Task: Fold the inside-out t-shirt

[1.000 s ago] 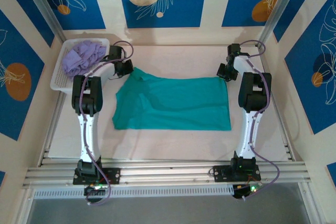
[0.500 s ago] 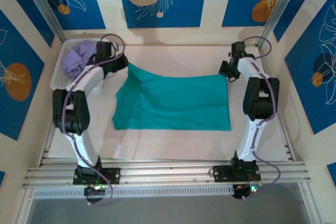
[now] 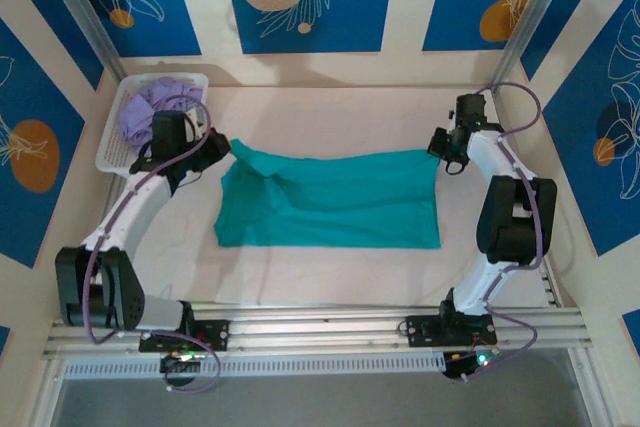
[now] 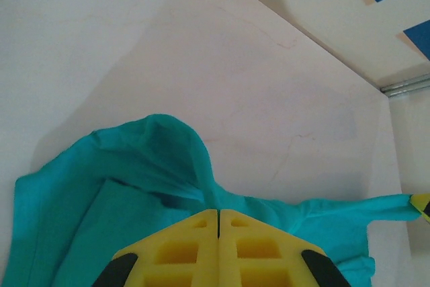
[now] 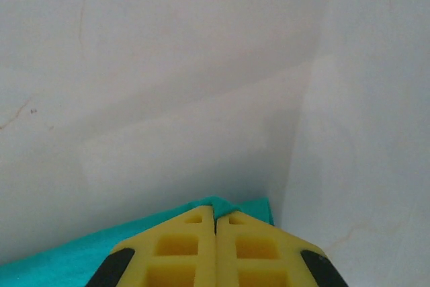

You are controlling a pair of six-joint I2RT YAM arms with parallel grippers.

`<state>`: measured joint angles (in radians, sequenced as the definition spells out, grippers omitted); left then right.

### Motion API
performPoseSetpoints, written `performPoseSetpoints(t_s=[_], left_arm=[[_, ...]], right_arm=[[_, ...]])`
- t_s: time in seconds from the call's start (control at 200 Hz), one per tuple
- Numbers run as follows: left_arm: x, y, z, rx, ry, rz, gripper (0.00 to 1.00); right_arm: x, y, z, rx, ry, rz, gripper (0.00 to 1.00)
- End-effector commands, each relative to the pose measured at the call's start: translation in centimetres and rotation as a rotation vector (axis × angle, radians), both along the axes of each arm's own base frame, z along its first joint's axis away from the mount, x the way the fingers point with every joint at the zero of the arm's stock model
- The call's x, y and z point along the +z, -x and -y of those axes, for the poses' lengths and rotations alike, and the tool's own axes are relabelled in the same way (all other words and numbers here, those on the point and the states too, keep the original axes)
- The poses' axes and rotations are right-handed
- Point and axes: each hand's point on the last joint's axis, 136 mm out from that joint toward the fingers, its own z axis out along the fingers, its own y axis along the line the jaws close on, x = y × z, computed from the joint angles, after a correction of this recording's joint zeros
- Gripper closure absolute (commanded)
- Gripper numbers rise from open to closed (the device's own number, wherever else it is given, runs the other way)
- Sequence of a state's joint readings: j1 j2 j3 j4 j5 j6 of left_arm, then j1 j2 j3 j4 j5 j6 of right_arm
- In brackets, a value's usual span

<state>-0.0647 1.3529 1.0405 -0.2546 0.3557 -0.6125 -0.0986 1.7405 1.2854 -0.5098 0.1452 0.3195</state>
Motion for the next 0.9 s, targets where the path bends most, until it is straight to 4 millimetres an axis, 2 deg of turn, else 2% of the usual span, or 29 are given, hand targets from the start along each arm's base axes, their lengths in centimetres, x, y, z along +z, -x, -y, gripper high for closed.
performPoseSetpoints(t_s=[0.0,0.205,0.52,0.585,0.63,0.715,0.775,0.815,0.855,0.895], left_arm=[[-0.8,2.7,-0.8,0.0,0.01,-0.068,1.0],[-3.0,6.5,-0.9,-0.018,0.015,-0.149,1.0],[-9.5,11.1,0.0,-0.041,0.079,-0.306,1.0],[-10.8,11.8,-0.2,-0.032,0.072,-0.328,1.0],[-11.7,12.0,-0.3,-0.023,0.07,-0.342,1.0],[-12.8,11.7,-0.2,-0.016,0.084,-0.351,1.0],[-13.0,11.2,0.0,-0.016,0.099,-0.344,0.99],[-13.2,10.9,-0.1,-0.014,0.097,-0.339,0.99],[-13.2,10.6,-0.1,-0.014,0.098,-0.334,0.99],[-13.2,10.3,0.0,-0.014,0.099,-0.329,0.99]], right_arm=[[0.7,1.2,-0.3,-0.02,-0.037,0.023,0.99],[-1.0,4.5,-0.9,-0.037,-0.055,-0.014,0.99],[-4.1,8.8,-1.0,-0.088,-0.007,-0.101,0.95],[-4.8,9.5,-1.1,-0.102,-0.017,-0.103,0.91],[-4.9,9.8,-1.0,-0.11,-0.009,-0.101,0.84],[-3.5,9.6,-1.2,-0.091,0.055,-0.047,0.71],[-1.7,9.2,-2.7,-0.024,0.105,0.03,0.64],[-0.4,9.0,-4.8,0.048,0.123,0.097,0.59],[0.9,8.9,-7.8,0.155,0.116,0.168,0.56],[1.8,9.1,-11.7,0.293,0.078,0.228,0.53]])
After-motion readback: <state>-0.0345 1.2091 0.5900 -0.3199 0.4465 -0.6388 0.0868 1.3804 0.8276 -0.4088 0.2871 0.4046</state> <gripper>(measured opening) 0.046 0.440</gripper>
